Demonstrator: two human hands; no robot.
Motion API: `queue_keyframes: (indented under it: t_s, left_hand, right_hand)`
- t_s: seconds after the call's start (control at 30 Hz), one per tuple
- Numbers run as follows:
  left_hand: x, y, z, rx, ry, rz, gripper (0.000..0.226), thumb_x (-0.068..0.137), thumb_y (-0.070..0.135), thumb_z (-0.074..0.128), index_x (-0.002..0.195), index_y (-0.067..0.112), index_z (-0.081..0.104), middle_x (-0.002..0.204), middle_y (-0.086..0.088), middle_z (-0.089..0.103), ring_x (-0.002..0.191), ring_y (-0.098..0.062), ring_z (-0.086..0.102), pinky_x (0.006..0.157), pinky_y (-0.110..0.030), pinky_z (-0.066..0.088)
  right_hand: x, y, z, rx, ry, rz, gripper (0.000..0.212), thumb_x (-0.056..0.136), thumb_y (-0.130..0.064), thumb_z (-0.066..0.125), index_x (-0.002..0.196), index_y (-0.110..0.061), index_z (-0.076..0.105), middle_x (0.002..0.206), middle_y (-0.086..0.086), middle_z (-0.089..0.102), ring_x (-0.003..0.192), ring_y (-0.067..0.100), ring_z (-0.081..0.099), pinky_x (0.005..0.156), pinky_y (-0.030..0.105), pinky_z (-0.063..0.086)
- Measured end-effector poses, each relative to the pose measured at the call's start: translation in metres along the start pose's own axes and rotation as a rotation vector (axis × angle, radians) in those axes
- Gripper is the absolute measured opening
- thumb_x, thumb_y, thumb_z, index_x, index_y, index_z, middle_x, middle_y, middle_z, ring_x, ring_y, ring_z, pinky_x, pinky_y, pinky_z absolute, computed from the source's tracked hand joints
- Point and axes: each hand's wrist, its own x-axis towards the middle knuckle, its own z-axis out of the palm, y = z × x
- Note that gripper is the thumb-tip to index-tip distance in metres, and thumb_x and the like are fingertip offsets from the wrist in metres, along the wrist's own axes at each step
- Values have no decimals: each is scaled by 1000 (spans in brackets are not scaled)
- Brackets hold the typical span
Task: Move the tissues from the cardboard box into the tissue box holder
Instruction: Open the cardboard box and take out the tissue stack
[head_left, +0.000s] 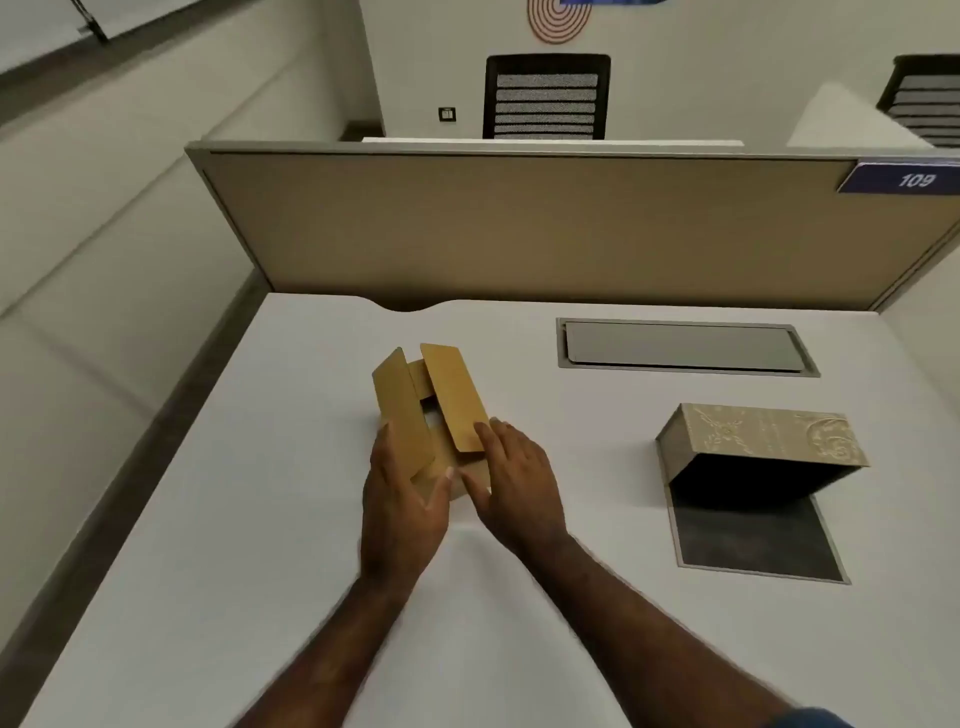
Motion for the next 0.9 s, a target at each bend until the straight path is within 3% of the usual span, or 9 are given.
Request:
queue_keyframes:
  t_s: [0.13, 0.3, 0.43, 0.57, 0.63, 0.7, 0.8, 0.87, 0.9]
  left_hand:
    - [21, -29, -10, -66, -40, -15, 107, 83, 68, 65, 163, 31, 4, 163, -11, 42, 139, -32, 55, 99, -44, 58]
    - [29, -64, -13, -285, -25, -39, 90, 93, 27, 73, 160, 37, 14, 151, -9, 57, 124, -20, 66, 87, -20, 56]
    - [31, -85, -17, -511, 56, -209, 77, 97, 10, 66, 155, 39, 25, 153, 4, 50, 118, 14, 59, 84, -4, 52]
    - [35, -106, -13, -707, -48, -397, 72, 98, 15, 68, 155, 34, 28, 156, -3, 48, 132, -21, 58, 98, -34, 59]
    - [37, -111, -10, -732, -112, -461, 70, 97, 18, 71, 154, 32, 34, 151, -4, 55, 123, -16, 64, 89, -23, 60]
    - [42, -111, -14, -665, -104, -416, 64, 93, 18, 76, 146, 36, 46, 140, 4, 61, 114, -9, 64, 81, -11, 55]
    - [62, -111, -27, -440, 26, -185, 66, 90, 13, 77, 150, 18, 47, 147, -7, 54, 135, -23, 54, 110, -23, 48]
    - [85, -107, -36, -261, 95, 5, 72, 91, 17, 76, 153, 10, 40, 157, -12, 43, 147, -25, 42, 117, -12, 32]
    - [99, -103, -40, -192, 97, 81, 73, 91, 21, 76, 154, 11, 39, 161, -11, 39, 150, -25, 39, 118, -15, 31]
  right_hand:
    - [16, -10, 7, 85, 61, 133, 57, 104, -42, 65, 153, -15, 56, 149, 9, 68, 126, 32, 70, 102, 45, 59]
    - [24, -14, 20, 344, 220, 415, 32, 104, -25, 60, 135, -24, 66, 126, -7, 76, 106, 19, 74, 89, 38, 61]
    - [34, -8, 18, 780, 255, 728, 30, 105, -36, 67, 133, -25, 66, 112, -13, 74, 106, 21, 74, 88, 47, 66]
    - [38, 0, 16, 1277, 156, 979, 50, 101, -27, 75, 147, -19, 56, 135, 6, 72, 124, 29, 71, 95, 54, 64]
    - [39, 3, 14, 1354, 130, 1022, 53, 100, -24, 76, 148, -17, 55, 141, 11, 71, 127, 31, 70, 98, 53, 62]
    - [40, 5, 10, 1336, 150, 1018, 61, 97, -23, 81, 150, -17, 52, 144, 12, 69, 127, 31, 70, 97, 50, 61]
    - [44, -3, -1, 941, 326, 958, 79, 88, -31, 89, 154, -22, 46, 144, 7, 64, 123, 24, 66, 100, 47, 59]
    - [45, -13, -8, 553, 514, 731, 71, 90, -37, 87, 150, -23, 52, 139, 2, 63, 122, 19, 64, 100, 46, 60]
    - [47, -16, -11, 402, 592, 560, 62, 92, -36, 85, 145, -21, 56, 136, 2, 65, 121, 19, 64, 98, 42, 60]
